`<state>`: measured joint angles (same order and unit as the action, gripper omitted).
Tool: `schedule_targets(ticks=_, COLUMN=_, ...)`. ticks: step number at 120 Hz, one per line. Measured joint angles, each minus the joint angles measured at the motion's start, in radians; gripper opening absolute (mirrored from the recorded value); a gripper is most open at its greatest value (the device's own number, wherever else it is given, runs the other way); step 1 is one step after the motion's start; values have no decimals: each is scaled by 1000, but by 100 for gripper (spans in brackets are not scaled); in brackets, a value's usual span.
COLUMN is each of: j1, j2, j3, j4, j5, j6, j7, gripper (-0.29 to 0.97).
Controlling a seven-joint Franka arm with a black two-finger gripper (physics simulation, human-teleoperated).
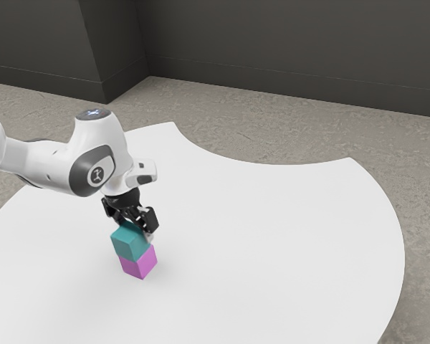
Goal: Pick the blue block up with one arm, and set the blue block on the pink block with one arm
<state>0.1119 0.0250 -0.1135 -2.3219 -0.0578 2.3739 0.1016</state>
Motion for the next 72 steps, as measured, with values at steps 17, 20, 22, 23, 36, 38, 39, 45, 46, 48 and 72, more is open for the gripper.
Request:
schedule_targets(ticks=17, j1=7, j2=-7, j3=-2, j4=76, j5=5, j6=-34, j7=8, gripper=65)
schedule_targets(ticks=20, j1=8, j2=-9, j3=-3, j4=120, j5=11, j6=-58, j7=10, gripper=65)
schedule_targets(ticks=22, j1=9, j2=-11, j3=-4, j4=148, j5=15, j6=-76, j7=10, gripper=65)
schedule_targets(ticks=23, j1=10, j2=-11, j3=-4, j4=161, j5=16, j6=-86, j7=11, gripper=65)
schedule_targets(ticks=36, j1=10, j2=-25, j3=0, j4=279, j5=28, j6=-236, j7=14, gripper=66)
schedule_targets(ticks=38, j1=10, j2=-28, j3=1, j4=288, j5=29, j6=-258, j7=14, gripper=67)
schedule_targets(ticks=39, j1=10, j2=-30, j3=1, j4=293, j5=29, j6=-268, j7=15, gripper=67)
schedule_targets(ticks=45, j1=11, j2=-38, j3=2, j4=308, j5=31, j6=-323, j7=16, gripper=67)
schedule_targets(ticks=46, j1=12, j2=-39, j3=2, j4=310, j5=31, j6=-331, j7=17, gripper=67)
schedule_targets(ticks=48, j1=12, j2=-41, j3=3, j4=312, j5=32, j6=-345, j7=17, gripper=67)
schedule_targets(ticks=72, j1=22, j2=-55, j3=3, j4=316, j5=34, j6=-460, j7=26, gripper=68)
